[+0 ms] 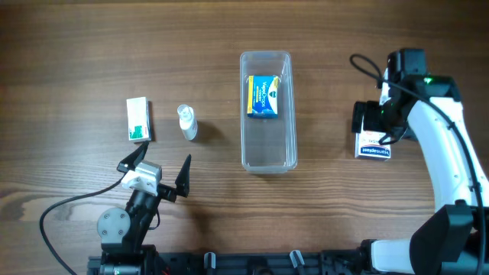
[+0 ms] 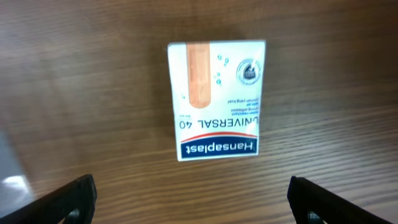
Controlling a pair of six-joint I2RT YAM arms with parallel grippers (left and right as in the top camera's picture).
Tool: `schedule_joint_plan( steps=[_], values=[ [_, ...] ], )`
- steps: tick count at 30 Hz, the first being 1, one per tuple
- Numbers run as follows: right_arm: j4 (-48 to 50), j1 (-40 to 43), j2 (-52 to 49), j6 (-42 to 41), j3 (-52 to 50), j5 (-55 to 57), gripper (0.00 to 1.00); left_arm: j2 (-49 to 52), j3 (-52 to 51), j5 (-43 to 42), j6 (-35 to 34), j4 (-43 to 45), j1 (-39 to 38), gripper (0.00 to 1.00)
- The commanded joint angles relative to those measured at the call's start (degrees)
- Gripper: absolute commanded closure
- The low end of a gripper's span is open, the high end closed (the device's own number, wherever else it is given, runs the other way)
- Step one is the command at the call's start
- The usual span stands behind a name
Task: Pack container
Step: 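Move the right gripper to the white bandage box and grasp it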
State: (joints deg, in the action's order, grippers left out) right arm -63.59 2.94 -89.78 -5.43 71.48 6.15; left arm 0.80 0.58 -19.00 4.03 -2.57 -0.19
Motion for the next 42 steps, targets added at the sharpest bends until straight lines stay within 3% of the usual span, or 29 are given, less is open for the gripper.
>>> schedule_joint_plan(
  steps=[1,8,22,34,37,39,42],
  values=[
    [5.0,0.4,-0.1,3.5,-4.3,2.0,0.00,-0.2,-0.3,-0.7,0.7,0.0,0.5,0.00],
    [8.9,5.2,-2.5,5.6,-5.9,-5.2,0.00,-0.2,-0.3,-0.7,0.7,0.0,0.5,0.00],
    [12.0,5.8,-14.0,7.0,-6.8,-4.5,0.00,-0.2,-0.3,-0.7,0.7,0.0,0.5,0.00],
    [13.1,5.8,-16.0,5.3,-7.5,-4.5,0.02,-0.2,-0.3,-0.7,0.7,0.0,0.5,0.00],
    [14.0,5.8,-16.0,5.3,-7.5,-4.5,0.11,-0.2,-0.3,-0.7,0.7,0.0,0.5,0.00],
    [14.2,5.8,-16.0,5.2,-7.5,-4.5,0.31,-0.2,-0.3,-0.7,0.7,0.0,0.5,0.00],
    [14.2,5.8,-16.0,5.2,-7.5,-4.5,0.33,-0.2,-0.3,-0.7,0.7,0.0,0.5,0.00]
  ],
)
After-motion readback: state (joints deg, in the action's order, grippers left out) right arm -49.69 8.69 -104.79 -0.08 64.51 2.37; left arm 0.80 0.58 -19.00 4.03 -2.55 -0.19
